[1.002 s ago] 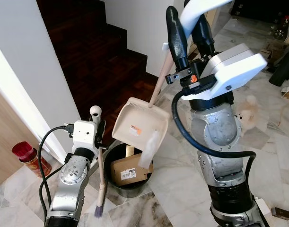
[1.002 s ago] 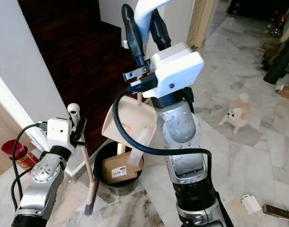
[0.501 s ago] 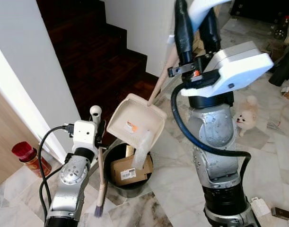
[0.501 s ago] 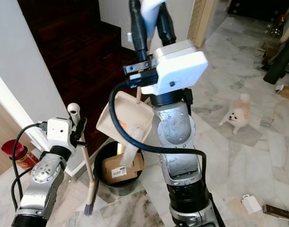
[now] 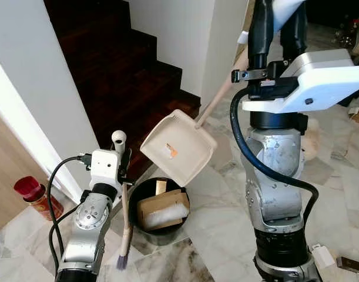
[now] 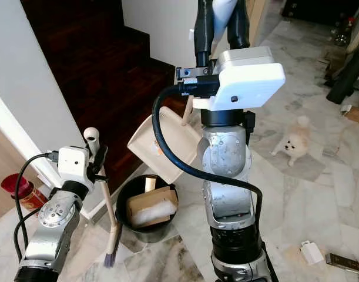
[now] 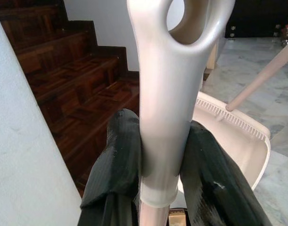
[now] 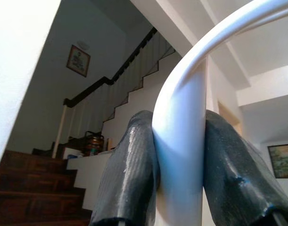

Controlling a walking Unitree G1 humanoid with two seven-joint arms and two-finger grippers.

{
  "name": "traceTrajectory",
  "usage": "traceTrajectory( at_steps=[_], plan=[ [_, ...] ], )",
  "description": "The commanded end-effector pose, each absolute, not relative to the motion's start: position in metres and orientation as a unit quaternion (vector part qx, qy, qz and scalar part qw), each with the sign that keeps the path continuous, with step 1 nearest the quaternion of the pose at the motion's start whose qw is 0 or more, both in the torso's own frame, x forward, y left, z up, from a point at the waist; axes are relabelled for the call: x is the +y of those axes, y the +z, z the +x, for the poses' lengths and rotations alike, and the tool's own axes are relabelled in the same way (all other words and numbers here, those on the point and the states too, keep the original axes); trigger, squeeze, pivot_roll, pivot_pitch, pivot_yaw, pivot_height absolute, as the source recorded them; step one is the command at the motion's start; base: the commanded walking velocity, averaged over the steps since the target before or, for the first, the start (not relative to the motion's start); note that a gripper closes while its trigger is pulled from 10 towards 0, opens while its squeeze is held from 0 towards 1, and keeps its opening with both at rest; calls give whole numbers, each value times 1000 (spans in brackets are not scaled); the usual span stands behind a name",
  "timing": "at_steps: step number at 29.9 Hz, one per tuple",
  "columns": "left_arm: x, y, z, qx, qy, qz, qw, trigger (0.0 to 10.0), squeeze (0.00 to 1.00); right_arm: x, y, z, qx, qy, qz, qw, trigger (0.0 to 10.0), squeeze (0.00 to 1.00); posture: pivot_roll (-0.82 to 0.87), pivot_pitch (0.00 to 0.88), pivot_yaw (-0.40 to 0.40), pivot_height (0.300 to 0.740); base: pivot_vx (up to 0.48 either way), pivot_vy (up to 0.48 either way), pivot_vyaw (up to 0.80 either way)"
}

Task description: Sweep floor

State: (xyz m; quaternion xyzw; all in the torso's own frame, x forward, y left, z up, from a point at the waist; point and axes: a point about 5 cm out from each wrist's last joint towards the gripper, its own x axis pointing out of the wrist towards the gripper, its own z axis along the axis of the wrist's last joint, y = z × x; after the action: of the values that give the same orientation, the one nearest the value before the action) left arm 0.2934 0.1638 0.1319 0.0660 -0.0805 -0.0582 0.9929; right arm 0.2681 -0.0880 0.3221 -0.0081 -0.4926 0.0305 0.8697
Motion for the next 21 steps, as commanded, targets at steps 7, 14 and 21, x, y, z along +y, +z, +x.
traceTrajectory(
  at_steps=[7, 14, 21],
  plan=[
    [156, 144, 294, -116, -75, 67, 988, 10000, 0, -105, 334, 265, -527, -28, -82, 846, 10000, 0, 54, 59, -25, 740, 0, 0, 0],
    [155, 143, 294, -114, -78, 65, 988, 10000, 0, -139, 306, 292, -435, -95, -146, 883, 10000, 0, 48, 55, -25, 740, 0, 0, 0],
    [157, 141, 293, -111, -76, 62, 989, 10000, 0, -168, 243, 310, -286, -139, -88, 944, 10000, 0, 50, 43, -23, 740, 0, 0, 0]
  ],
)
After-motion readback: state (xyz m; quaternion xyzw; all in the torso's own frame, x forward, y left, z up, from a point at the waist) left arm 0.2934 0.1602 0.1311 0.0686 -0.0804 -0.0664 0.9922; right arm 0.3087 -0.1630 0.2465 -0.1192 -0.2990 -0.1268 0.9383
